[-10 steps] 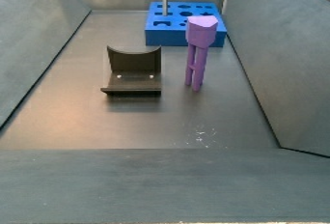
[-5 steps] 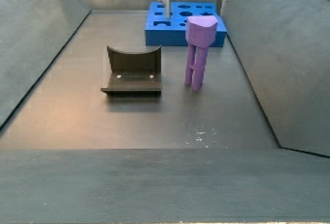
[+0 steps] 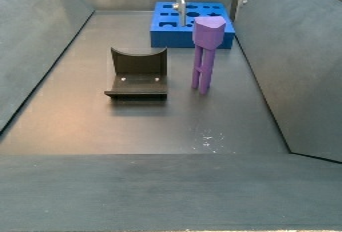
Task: Pick up the 3 prong object. Move up. Move to above the board. Insert the 3 prong object.
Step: Pick up the 3 prong object.
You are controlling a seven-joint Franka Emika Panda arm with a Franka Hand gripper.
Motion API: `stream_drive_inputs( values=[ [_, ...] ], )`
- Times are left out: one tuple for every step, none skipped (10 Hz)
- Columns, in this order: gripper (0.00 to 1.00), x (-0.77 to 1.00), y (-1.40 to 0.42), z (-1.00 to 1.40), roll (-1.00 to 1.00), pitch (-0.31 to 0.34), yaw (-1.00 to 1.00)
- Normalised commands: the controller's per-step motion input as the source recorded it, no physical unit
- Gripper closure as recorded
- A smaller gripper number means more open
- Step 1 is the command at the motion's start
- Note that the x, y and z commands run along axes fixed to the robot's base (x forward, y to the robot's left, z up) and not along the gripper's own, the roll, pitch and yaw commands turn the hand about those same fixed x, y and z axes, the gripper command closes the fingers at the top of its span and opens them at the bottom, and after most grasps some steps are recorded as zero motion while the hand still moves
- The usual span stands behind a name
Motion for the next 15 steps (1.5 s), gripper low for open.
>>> stream_drive_inputs(
  values=[
    [0.0, 0.0, 0.0, -0.38, 0.04, 0.0, -0.01],
    [0.0, 0.0, 0.0, -0.45, 0.1, 0.0, 0.0],
    [0.0, 0.0, 0.0, -0.42, 0.06, 0.0, 0.0],
    [0.0, 0.0, 0.0, -0.29, 0.04, 0.0, 0.0],
    [0.0, 0.0, 0.0, -0.11, 0.01, 0.0, 0.0],
    [0.0, 0.0, 0.0, 0.0, 0.01, 0.0, 0.0],
    [0.0, 0.0, 0.0, 0.0, 0.0, 0.0, 0.0],
    [1.0, 0.0, 0.0, 0.0, 0.0, 0.0, 0.0],
    [1.0, 0.0, 0.0, 0.0, 0.0, 0.0, 0.0],
    [1.0, 0.0, 0.0, 0.0, 0.0, 0.0, 0.0],
    [1.0, 0.0, 0.0, 0.0, 0.0, 0.0, 0.0],
    [1.0, 0.0, 0.0, 0.0, 0.0, 0.0, 0.0],
    [1.0, 0.0, 0.0, 0.0, 0.0, 0.0, 0.0],
    [1.0, 0.0, 0.0, 0.0, 0.0, 0.0, 0.0],
    [1.0, 0.0, 0.0, 0.0, 0.0, 0.0, 0.0]
  ],
)
